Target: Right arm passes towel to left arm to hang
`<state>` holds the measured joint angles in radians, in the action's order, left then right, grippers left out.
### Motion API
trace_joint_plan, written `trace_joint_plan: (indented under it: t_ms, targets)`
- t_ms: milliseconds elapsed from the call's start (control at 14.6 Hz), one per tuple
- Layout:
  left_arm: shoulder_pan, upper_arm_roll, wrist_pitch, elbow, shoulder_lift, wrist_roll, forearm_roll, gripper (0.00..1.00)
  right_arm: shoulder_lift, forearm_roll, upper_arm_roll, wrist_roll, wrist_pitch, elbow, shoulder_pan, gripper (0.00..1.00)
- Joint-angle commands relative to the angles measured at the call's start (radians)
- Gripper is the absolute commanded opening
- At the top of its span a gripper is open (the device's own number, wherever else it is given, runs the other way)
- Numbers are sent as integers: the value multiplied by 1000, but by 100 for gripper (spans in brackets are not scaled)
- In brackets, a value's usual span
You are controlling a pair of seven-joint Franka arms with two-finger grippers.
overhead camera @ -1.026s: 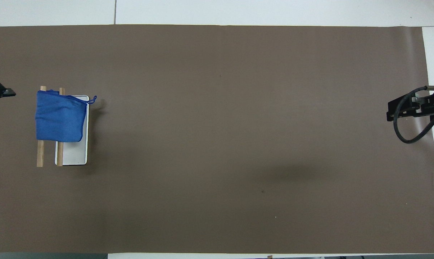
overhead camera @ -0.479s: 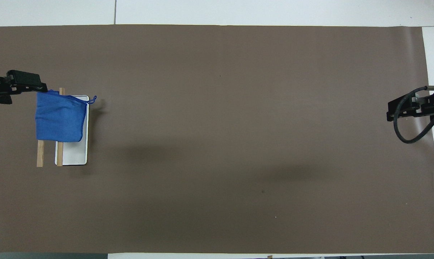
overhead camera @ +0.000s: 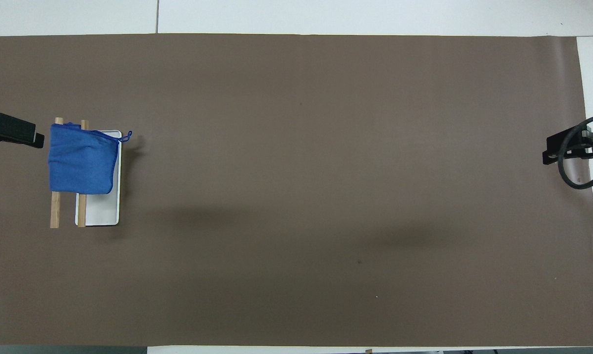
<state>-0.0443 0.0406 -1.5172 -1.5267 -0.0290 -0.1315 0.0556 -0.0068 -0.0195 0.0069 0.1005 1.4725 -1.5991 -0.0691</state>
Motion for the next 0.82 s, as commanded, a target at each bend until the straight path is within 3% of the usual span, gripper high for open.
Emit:
trace_joint_plan:
  t_ms: [0, 205, 753]
  targets:
    - [-3, 4, 0, -113, 86, -31, -23, 100, -19, 21, 8, -21, 9, -19, -12, 100]
    - [-3, 4, -61, -121, 84, -33, -23, 100, -19, 21, 8, -22, 9, -19, -11, 100]
    - [-5, 5, -44, -79, 69, -25, -48, 100, -19, 20, 8, -21, 12, -18, -11, 100]
